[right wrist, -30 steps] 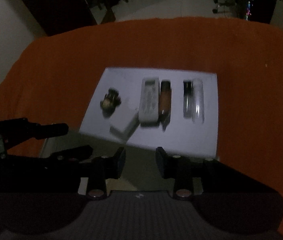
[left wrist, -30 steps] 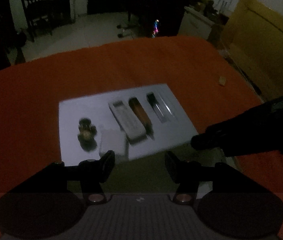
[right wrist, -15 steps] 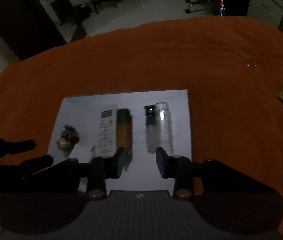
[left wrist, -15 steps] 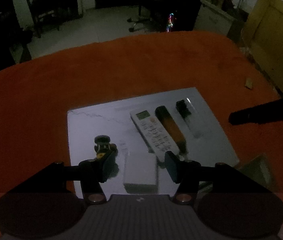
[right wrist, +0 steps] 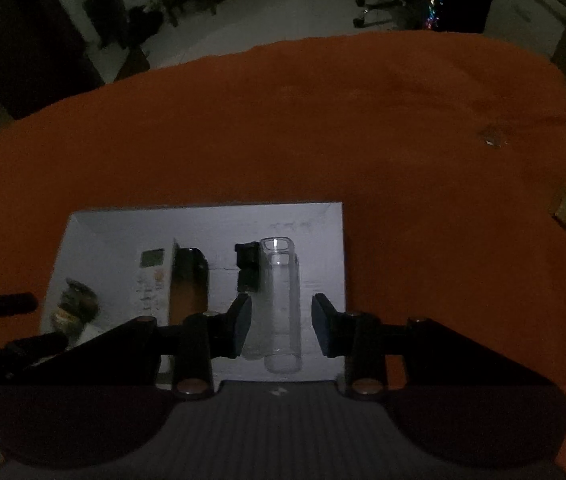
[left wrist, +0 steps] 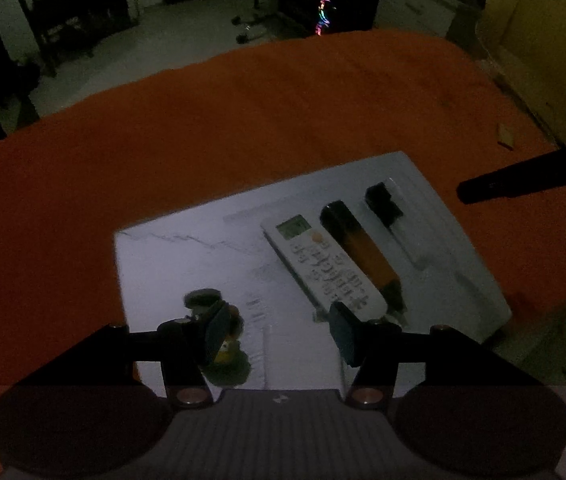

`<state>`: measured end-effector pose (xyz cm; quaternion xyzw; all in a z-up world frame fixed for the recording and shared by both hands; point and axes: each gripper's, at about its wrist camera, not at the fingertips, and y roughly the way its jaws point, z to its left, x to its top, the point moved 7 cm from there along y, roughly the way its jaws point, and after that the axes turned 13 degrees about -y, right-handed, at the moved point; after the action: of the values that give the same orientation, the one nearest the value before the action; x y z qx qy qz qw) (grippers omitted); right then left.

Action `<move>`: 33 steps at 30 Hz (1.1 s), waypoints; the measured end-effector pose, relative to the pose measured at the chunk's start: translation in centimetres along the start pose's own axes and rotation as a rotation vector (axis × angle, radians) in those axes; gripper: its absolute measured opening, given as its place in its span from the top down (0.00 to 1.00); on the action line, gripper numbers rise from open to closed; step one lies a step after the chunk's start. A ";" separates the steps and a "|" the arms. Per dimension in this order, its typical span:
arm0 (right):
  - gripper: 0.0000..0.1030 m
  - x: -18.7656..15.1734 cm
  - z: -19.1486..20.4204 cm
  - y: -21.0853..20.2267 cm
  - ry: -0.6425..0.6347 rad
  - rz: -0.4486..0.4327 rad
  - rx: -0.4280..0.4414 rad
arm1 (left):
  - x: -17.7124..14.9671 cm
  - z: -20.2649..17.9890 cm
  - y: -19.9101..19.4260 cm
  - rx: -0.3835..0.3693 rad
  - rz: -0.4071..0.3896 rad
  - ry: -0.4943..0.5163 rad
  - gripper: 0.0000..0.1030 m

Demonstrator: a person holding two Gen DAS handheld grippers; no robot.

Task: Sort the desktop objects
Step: 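Grasp the white charger with the left tool while the right tool grasps the clear tube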

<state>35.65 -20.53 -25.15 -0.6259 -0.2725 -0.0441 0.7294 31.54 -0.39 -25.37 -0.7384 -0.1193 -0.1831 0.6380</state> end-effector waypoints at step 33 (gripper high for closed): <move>0.69 -4.1 0.5 4.5 -0.043 0.179 0.003 | -3.8 -0.1 4.9 0.060 0.174 -0.063 0.51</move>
<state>33.79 -20.21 -30.97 -0.6473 -0.2314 0.0353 0.7254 30.13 -1.01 -31.34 -0.7321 -0.0803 -0.1001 0.6690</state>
